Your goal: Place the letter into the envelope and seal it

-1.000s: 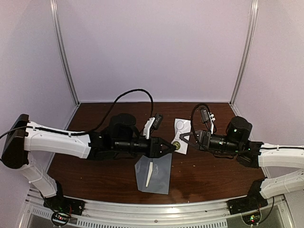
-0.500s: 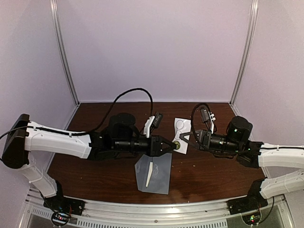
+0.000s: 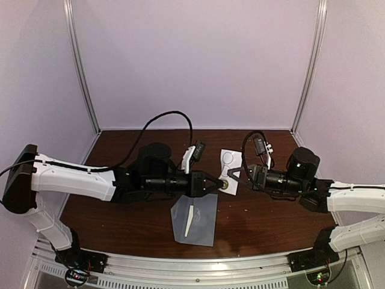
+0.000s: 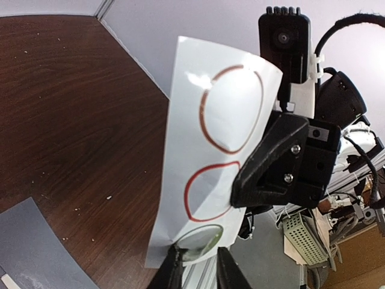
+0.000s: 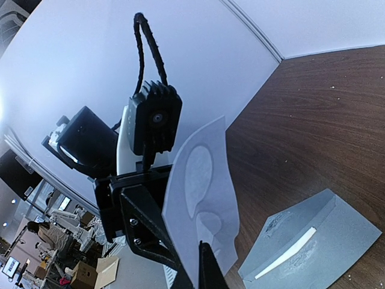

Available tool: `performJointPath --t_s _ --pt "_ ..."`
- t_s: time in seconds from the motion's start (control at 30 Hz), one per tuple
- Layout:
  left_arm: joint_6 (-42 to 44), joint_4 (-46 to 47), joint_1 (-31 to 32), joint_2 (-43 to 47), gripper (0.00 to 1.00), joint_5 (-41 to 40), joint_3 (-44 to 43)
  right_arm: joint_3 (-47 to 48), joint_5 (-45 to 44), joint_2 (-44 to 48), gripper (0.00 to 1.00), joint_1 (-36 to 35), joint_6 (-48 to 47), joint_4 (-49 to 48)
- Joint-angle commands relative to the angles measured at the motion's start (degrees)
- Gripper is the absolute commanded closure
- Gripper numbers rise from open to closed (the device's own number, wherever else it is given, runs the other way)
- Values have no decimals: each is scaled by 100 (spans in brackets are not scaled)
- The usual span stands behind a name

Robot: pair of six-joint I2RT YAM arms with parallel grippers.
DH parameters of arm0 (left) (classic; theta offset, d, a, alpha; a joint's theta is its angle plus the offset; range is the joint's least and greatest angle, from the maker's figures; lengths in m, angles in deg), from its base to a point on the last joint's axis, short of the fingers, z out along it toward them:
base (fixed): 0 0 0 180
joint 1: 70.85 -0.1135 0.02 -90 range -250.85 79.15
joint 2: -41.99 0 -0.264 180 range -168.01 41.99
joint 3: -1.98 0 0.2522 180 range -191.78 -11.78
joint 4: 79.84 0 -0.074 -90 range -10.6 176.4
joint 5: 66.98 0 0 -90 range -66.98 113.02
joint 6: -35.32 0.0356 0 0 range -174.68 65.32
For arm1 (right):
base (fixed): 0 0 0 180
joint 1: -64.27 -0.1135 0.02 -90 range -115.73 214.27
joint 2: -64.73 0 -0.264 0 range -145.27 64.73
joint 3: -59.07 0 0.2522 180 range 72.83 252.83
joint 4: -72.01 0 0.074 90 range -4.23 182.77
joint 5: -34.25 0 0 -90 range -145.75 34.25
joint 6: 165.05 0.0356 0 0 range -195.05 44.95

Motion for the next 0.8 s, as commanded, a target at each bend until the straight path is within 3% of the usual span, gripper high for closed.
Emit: performJointPath --t_s 0.0,0.23,0.77 --pt "-26 44 23 67 75 -229 20 -26 28 14 100 -34 5 -101" --pt "49 -148 26 151 70 -367 12 -19 38 11 100 -30 5 -105" --pt "60 333 26 92 71 -205 30 0 365 -89 100 -33 59 -199"
